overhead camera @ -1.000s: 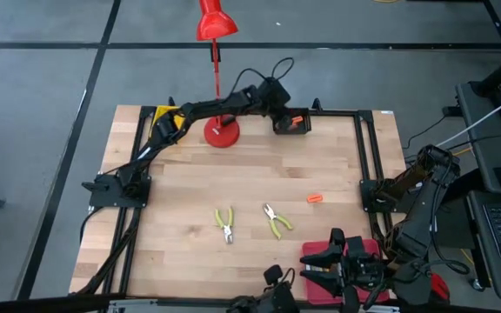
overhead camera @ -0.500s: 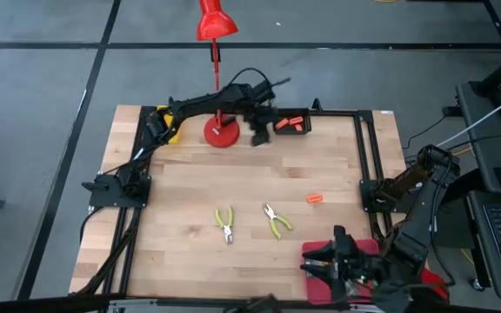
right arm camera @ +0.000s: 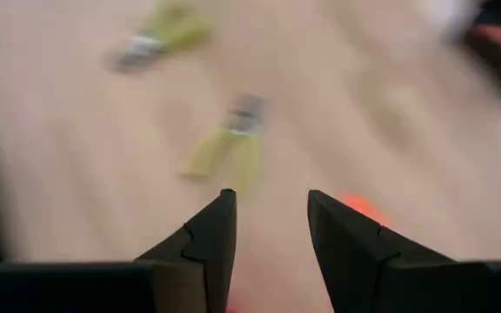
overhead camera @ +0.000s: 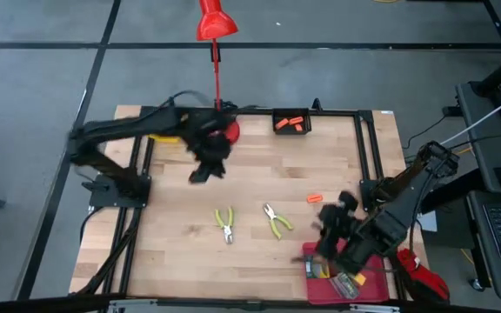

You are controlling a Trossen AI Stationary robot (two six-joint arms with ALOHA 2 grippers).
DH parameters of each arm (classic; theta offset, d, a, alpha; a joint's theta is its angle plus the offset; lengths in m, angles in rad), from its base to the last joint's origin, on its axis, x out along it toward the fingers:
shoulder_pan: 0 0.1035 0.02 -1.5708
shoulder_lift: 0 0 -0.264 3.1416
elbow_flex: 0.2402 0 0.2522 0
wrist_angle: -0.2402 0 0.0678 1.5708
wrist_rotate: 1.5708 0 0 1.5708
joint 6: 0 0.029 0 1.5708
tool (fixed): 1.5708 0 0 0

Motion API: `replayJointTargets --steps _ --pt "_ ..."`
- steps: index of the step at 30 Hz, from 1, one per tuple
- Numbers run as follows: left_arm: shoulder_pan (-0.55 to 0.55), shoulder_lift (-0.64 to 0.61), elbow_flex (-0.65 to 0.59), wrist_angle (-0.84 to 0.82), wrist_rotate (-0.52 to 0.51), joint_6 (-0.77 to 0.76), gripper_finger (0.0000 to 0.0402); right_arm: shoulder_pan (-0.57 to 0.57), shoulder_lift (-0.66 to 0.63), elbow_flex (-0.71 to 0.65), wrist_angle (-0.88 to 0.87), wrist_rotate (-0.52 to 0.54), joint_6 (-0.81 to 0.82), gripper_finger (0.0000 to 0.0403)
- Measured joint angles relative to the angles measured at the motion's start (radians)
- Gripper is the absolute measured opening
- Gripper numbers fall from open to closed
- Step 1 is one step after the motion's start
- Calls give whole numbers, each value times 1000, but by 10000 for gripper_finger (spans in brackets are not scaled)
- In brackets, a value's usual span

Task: Pick & Place School Supplies
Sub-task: Put the orange eraser into the black bin

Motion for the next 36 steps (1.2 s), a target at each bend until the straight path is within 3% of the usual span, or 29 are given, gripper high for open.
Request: replayJointTargets --steps 5,11,15,18,25,29,36 --pt "-202 -215 -193 235 -219 -226 81 -89 -74 -1 -262 -61 -22 146" --pt "-364 -256 -246 380 -449 -303 83 -210 -264 -73 -167 -316 -380 146" --pt "-405 -243 -247 413 -547 -298 81 -324 -369 -145 -74 -577 -553 146" --pt "-418 -236 -246 412 -601 -302 83 -400 -386 -210 -57 -693 -690 146" --pt "-469 -236 -279 394 -677 -373 80 -501 -266 -325 35 -674 -1026 146" --pt "-509 -237 -307 389 -716 -437 76 -567 -214 -412 132 -628 -1092 146" --pt "-607 -267 -328 367 -797 -580 74 -647 -205 -603 337 -651 -1126 146"
